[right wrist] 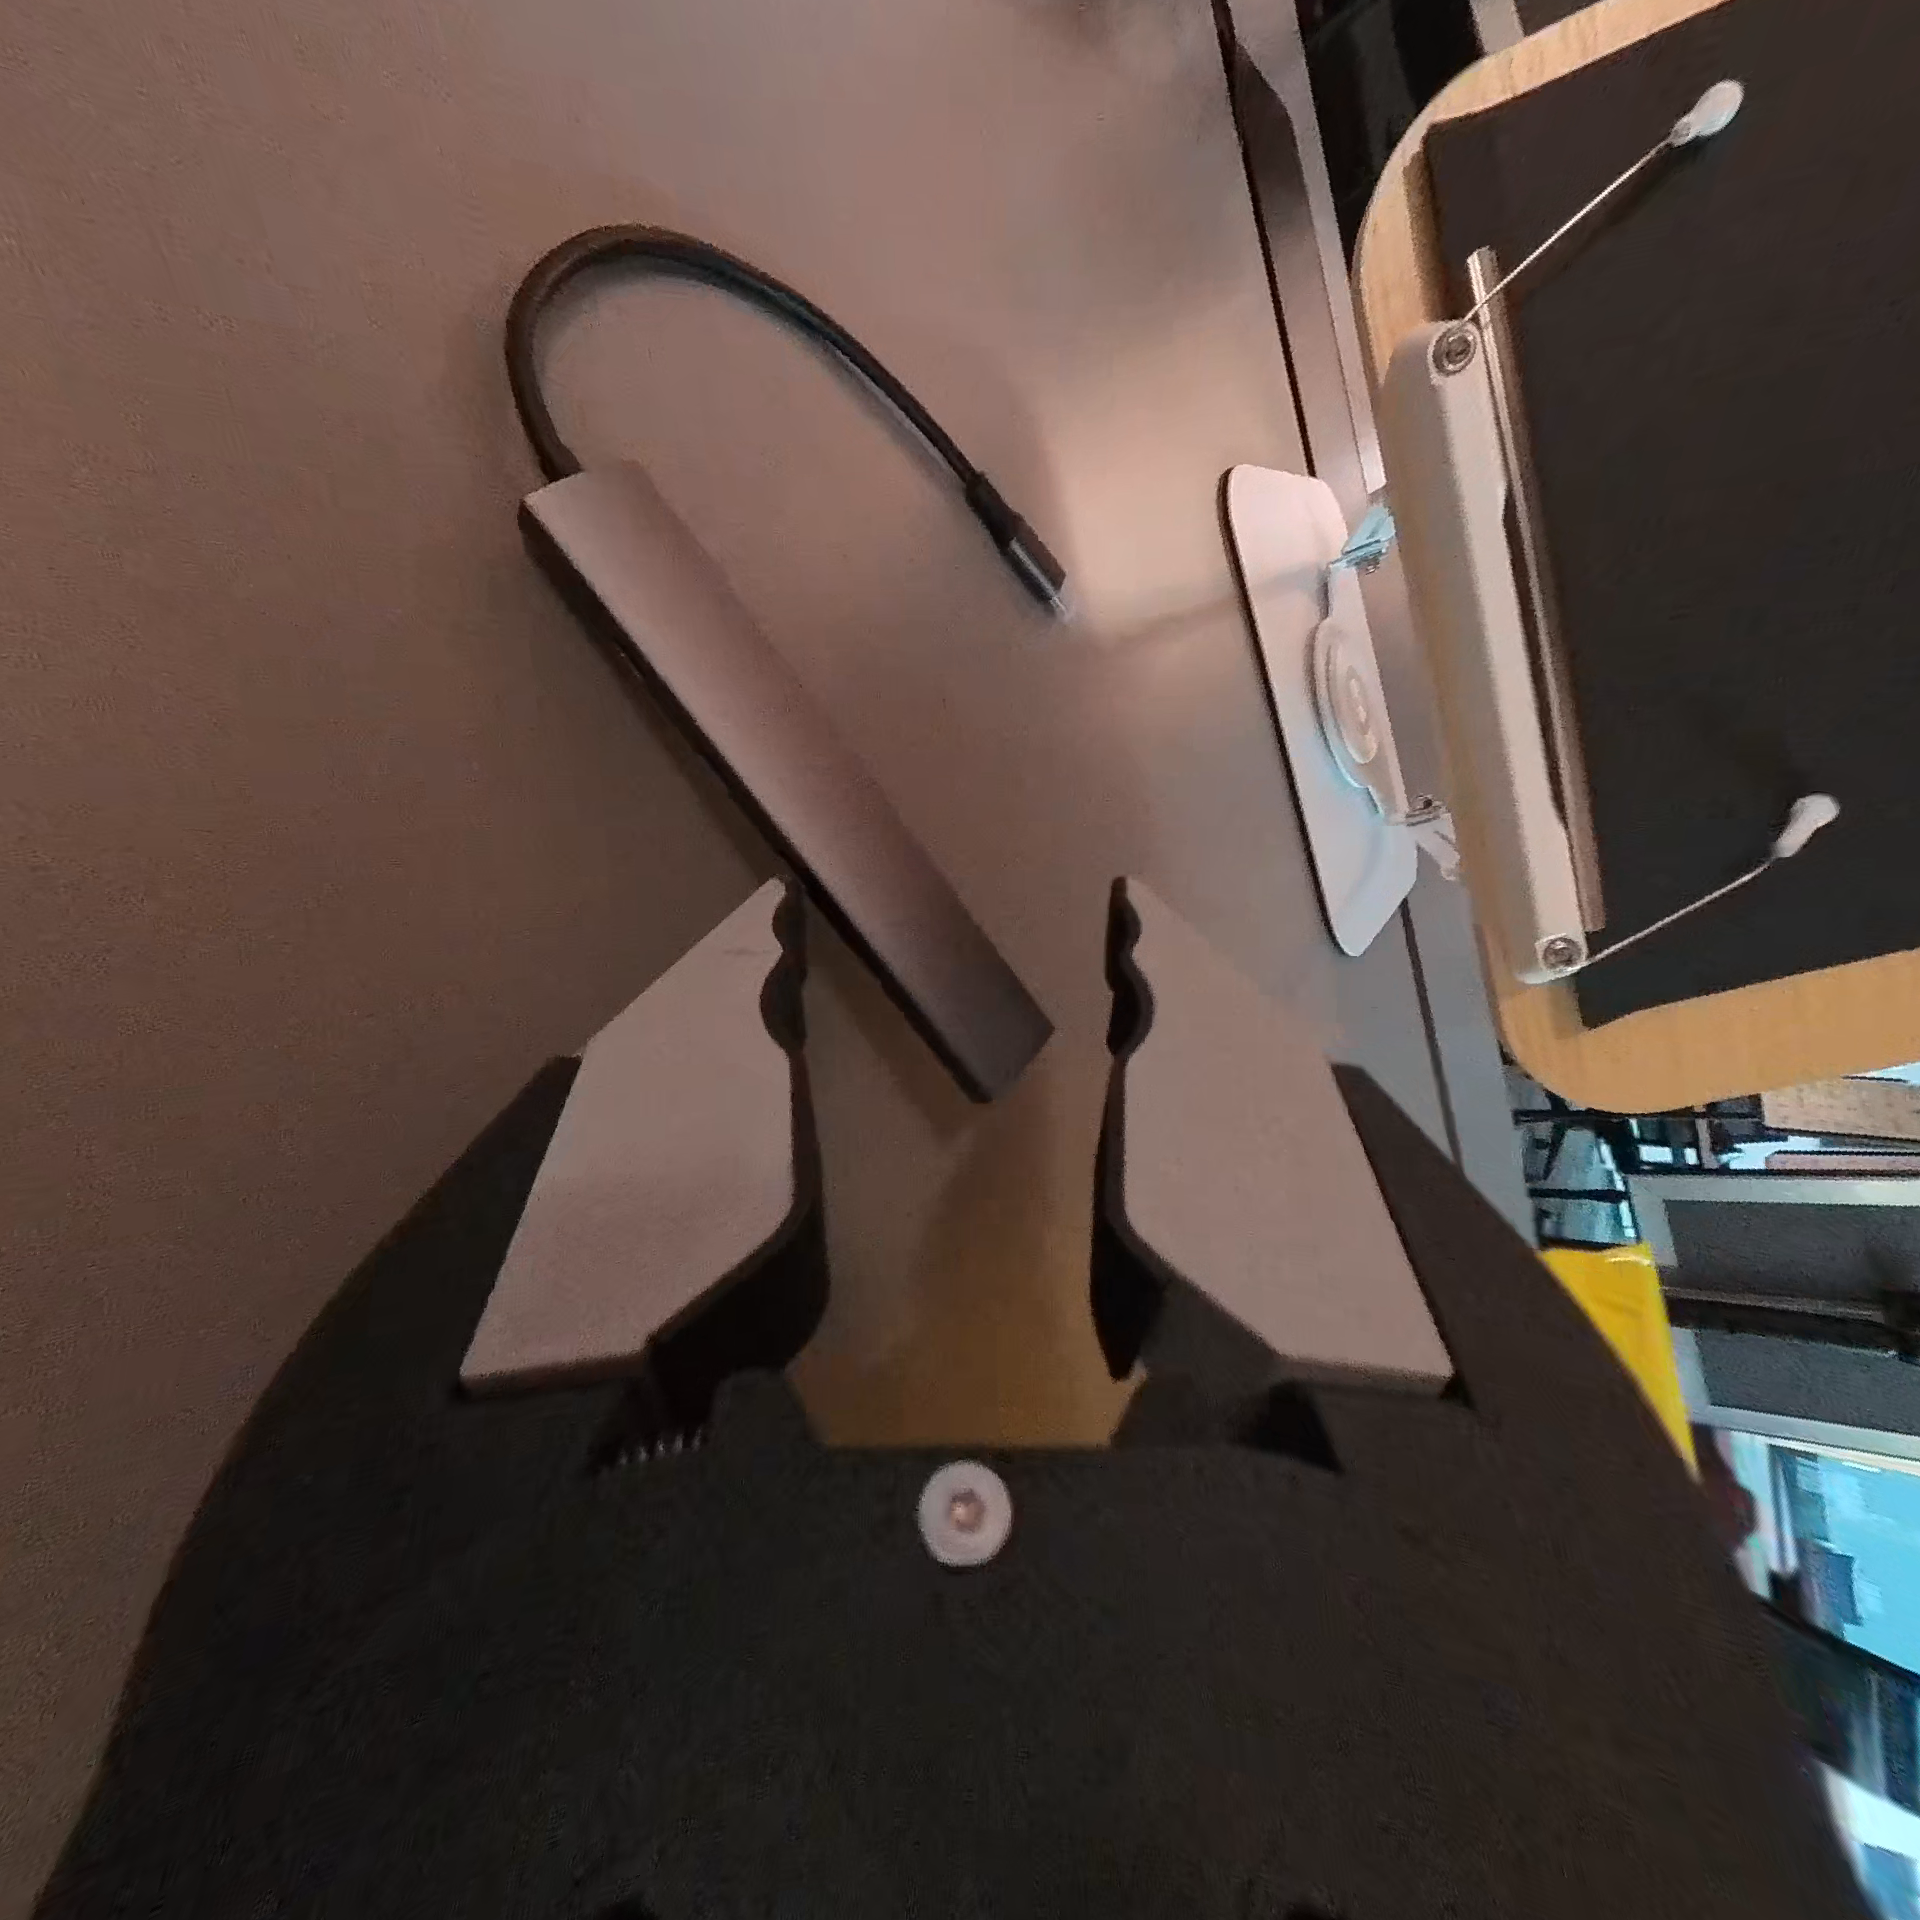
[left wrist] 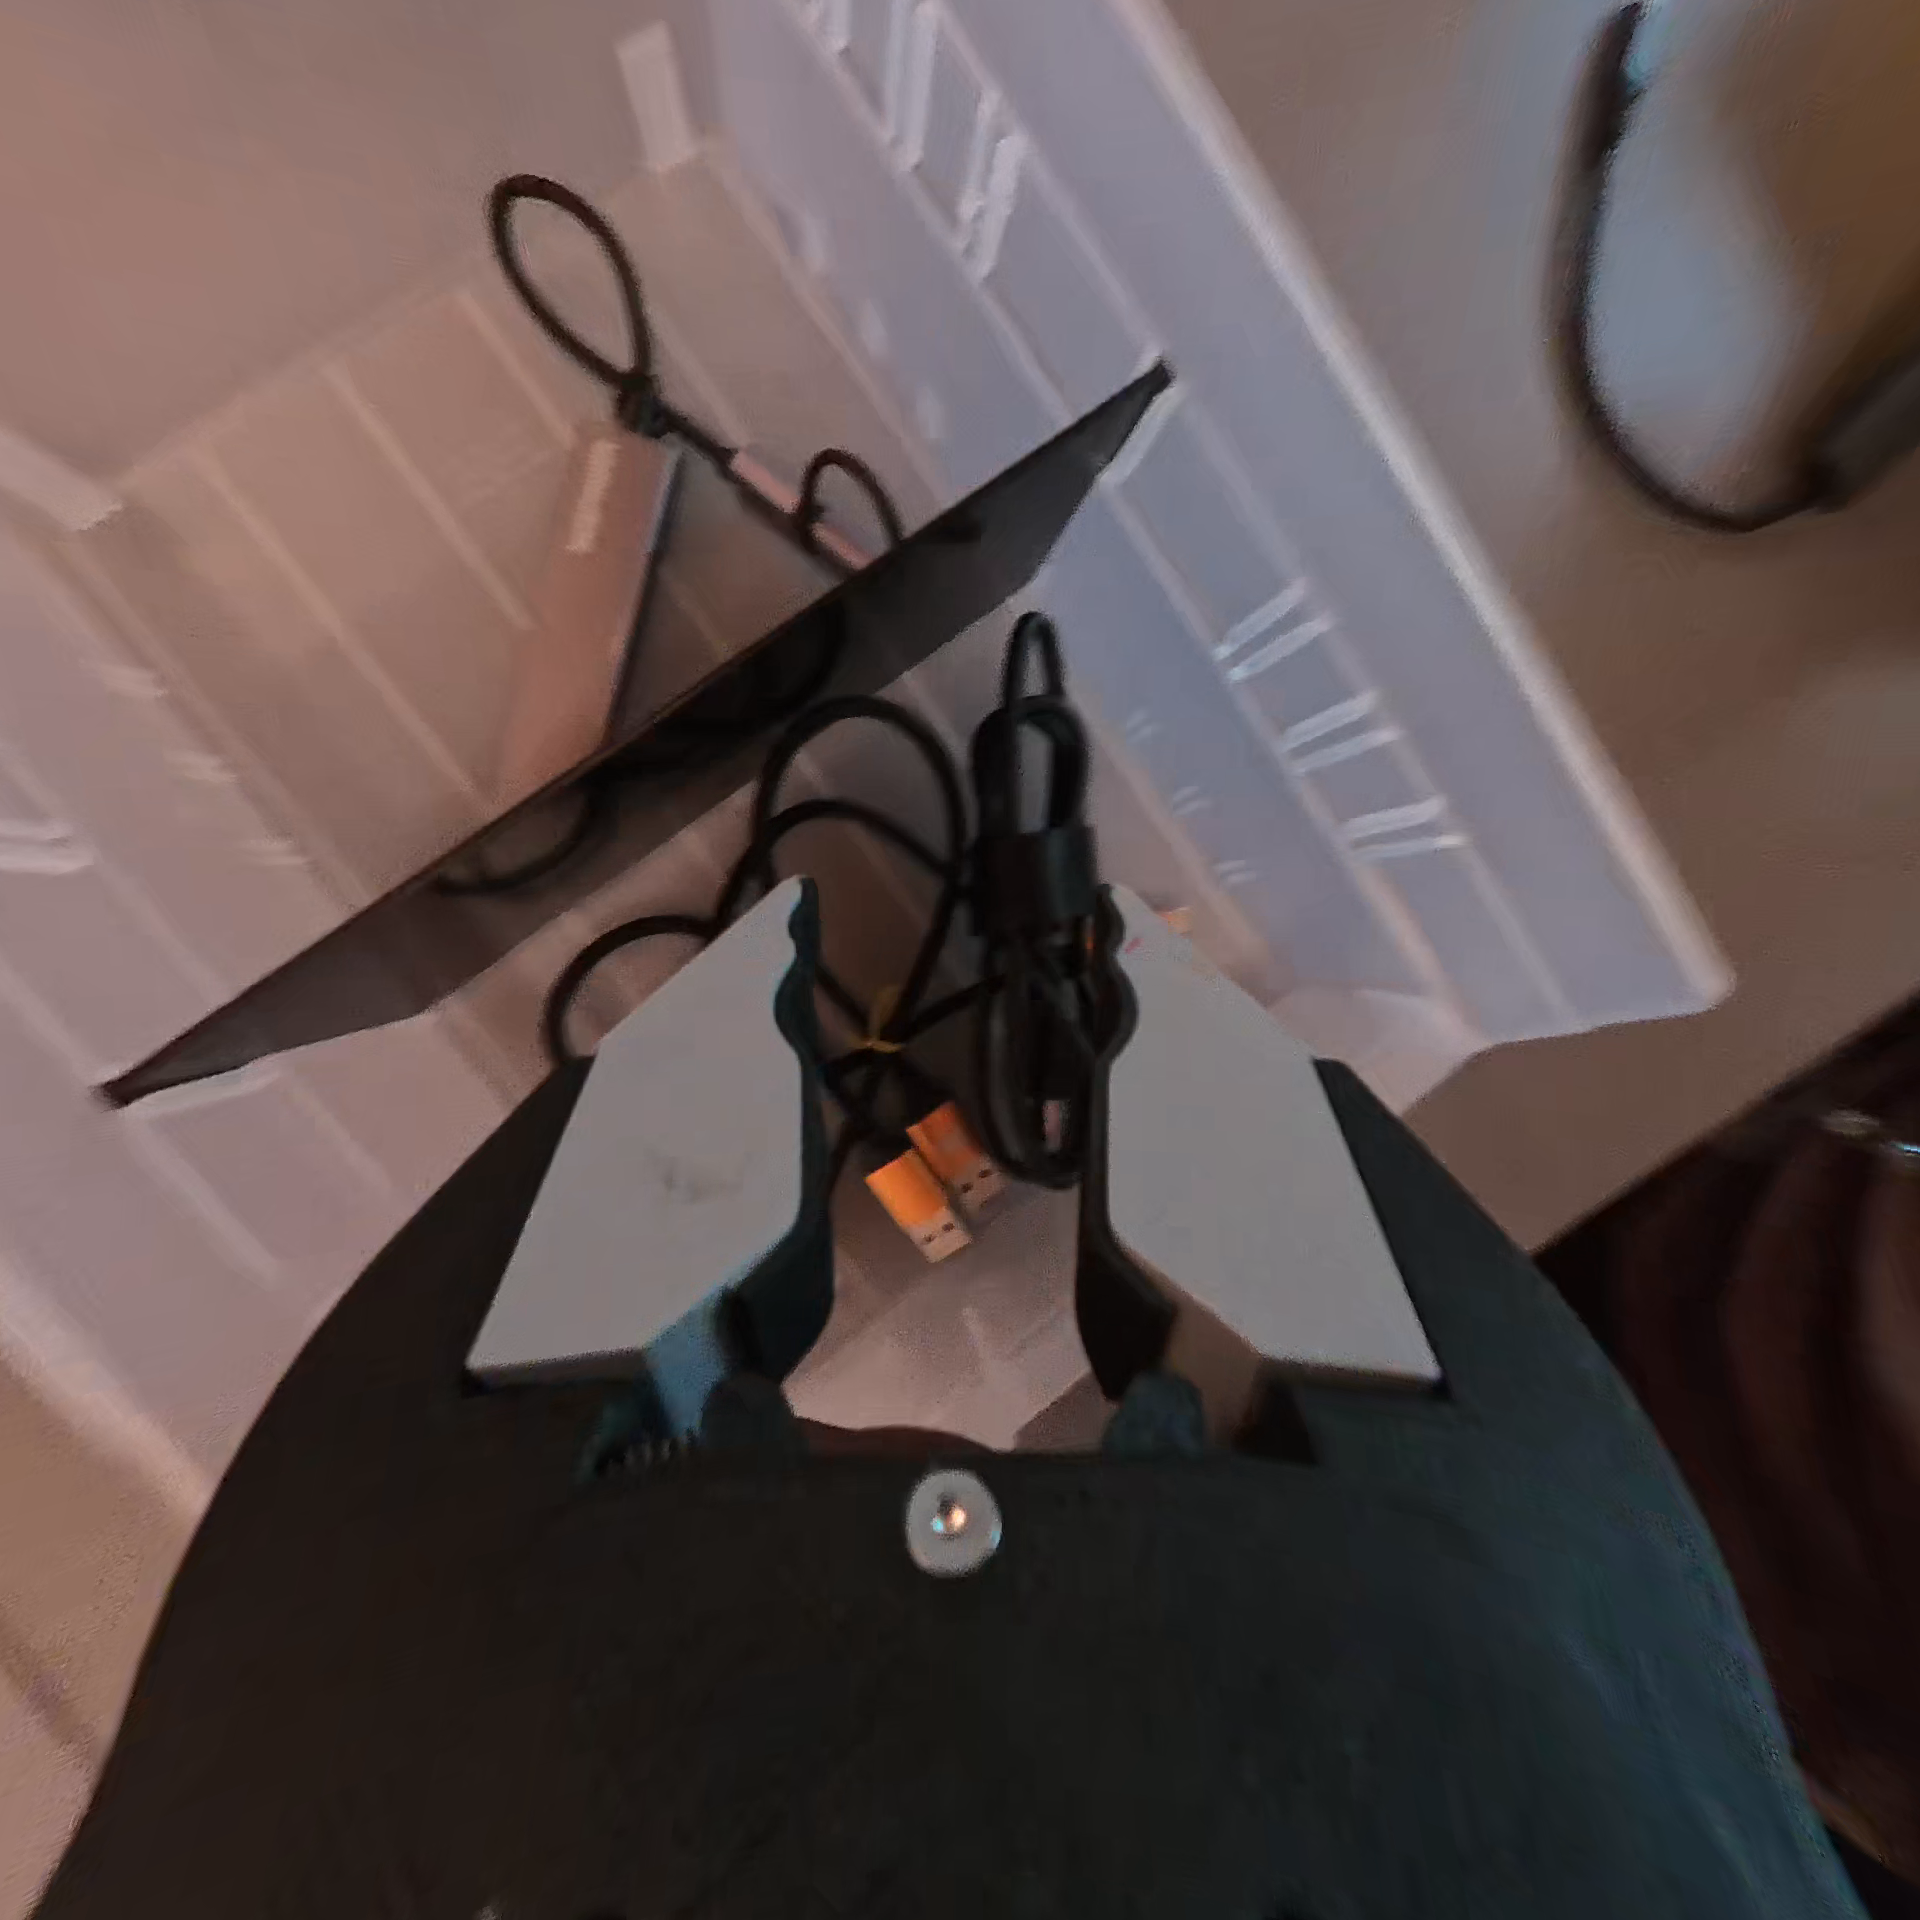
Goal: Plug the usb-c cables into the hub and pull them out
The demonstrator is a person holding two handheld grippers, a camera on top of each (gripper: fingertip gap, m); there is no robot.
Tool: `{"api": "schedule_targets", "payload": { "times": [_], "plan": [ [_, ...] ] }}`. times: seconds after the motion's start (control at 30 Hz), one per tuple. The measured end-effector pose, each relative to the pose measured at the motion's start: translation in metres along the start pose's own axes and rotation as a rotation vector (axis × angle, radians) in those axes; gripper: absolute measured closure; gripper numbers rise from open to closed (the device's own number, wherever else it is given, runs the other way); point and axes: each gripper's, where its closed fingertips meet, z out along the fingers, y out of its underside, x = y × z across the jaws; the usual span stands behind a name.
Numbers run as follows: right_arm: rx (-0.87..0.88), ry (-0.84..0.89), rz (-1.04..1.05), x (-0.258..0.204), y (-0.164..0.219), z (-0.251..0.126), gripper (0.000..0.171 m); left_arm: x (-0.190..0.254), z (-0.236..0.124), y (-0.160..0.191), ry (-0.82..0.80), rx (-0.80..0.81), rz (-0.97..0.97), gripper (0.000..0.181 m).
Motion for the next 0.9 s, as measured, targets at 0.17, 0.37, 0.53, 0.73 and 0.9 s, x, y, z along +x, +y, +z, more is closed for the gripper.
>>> {"api": "schedule_targets", "payload": {
  "times": [0.17, 0.37, 0.53, 0.73, 0.9],
  "plan": [
    [-0.022, 0.039, 0.028, 0.007, 0.01, 0.001, 0.123, 0.0, 0.032, 0.037, -0.031, -0.241, 0.058, 0.138],
    [0.039, 0.096, 0.167, 0.03, 0.009, -0.008, 0.129, 0.004, 0.005, 0.016, -0.086, -0.14, 0.131, 0.17],
    [0.042, 0.067, 0.245, 0.033, 0.014, -0.007, 0.129, 0.01, -0.041, -0.01, 0.021, 0.045, 0.053, 0.168],
    [0.037, 0.057, 0.227, 0.027, 0.013, -0.005, 0.13, 0.015, -0.066, -0.031, 0.139, 0.272, -0.036, 0.168],
    [0.031, 0.047, 0.209, 0.023, 0.014, -0.004, 0.13, 0.009, -0.044, -0.001, 0.124, 0.13, -0.044, 0.171]
  ]
}}
